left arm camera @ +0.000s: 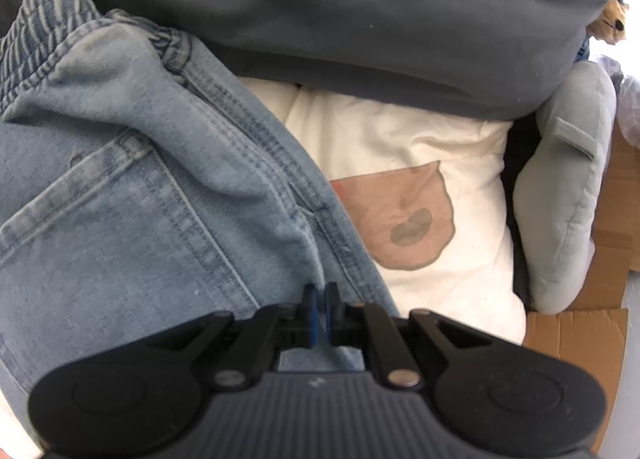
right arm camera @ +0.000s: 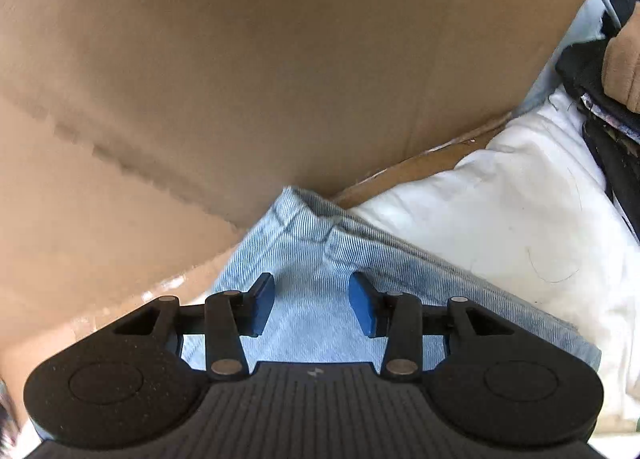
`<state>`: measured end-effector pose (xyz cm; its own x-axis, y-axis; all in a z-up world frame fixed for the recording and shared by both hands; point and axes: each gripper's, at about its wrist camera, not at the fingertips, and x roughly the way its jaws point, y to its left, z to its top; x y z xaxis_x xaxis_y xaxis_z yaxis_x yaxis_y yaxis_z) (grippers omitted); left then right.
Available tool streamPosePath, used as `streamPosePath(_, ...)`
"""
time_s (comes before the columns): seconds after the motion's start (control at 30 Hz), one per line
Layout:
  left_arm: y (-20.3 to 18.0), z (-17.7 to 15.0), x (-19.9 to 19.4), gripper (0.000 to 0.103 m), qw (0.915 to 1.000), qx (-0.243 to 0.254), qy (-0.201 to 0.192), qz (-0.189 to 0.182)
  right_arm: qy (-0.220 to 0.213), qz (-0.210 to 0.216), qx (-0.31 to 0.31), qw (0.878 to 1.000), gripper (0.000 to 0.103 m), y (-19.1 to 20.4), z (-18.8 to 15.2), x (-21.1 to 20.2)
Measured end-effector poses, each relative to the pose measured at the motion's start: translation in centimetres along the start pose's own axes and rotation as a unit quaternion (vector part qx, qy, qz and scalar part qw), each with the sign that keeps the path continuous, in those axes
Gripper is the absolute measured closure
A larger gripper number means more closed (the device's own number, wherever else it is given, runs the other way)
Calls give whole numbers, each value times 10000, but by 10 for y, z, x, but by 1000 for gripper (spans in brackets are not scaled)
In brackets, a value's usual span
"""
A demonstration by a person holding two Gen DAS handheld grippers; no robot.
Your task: Fold clothes
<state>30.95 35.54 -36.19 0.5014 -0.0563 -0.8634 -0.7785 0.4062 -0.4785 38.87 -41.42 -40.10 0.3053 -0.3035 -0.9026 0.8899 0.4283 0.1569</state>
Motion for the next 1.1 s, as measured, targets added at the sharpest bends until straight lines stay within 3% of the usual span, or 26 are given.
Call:
streamPosePath(0.2,1,0,3,99,10000,48,26,-45,45,-327,63,9994,58,7,6,7)
streamPosePath(0.27,2,0,3,99,10000,17,33,-53,50,-517,179,9985,67,8,8,9)
streamPosePath(0.3,2,0,3,99,10000,17,34,-61,62,-570,207,9981,79,8,10,9)
streamPosePath(0.33,2,0,2,99,10000,24,32,-71,77,-610,227,9978,84,9,13,10)
streamPosePath(0.4,2,0,1,99,9999,37,28,-95,94,-484,350,9982,90,-2,18,4)
streamPosePath(0.47,2,0,0,99,9999,46,24,-131,95,-283,449,9985,102,-6,20,-3)
streamPosePath(0.87,-8,1,-14,100,9987,261,-160,-409,-253,923,729,9927,103,-22,21,-48)
streamPosePath(1.1,-8,4,-18,100,9982,162,-245,-532,-301,1133,959,9885,103,-27,30,-53)
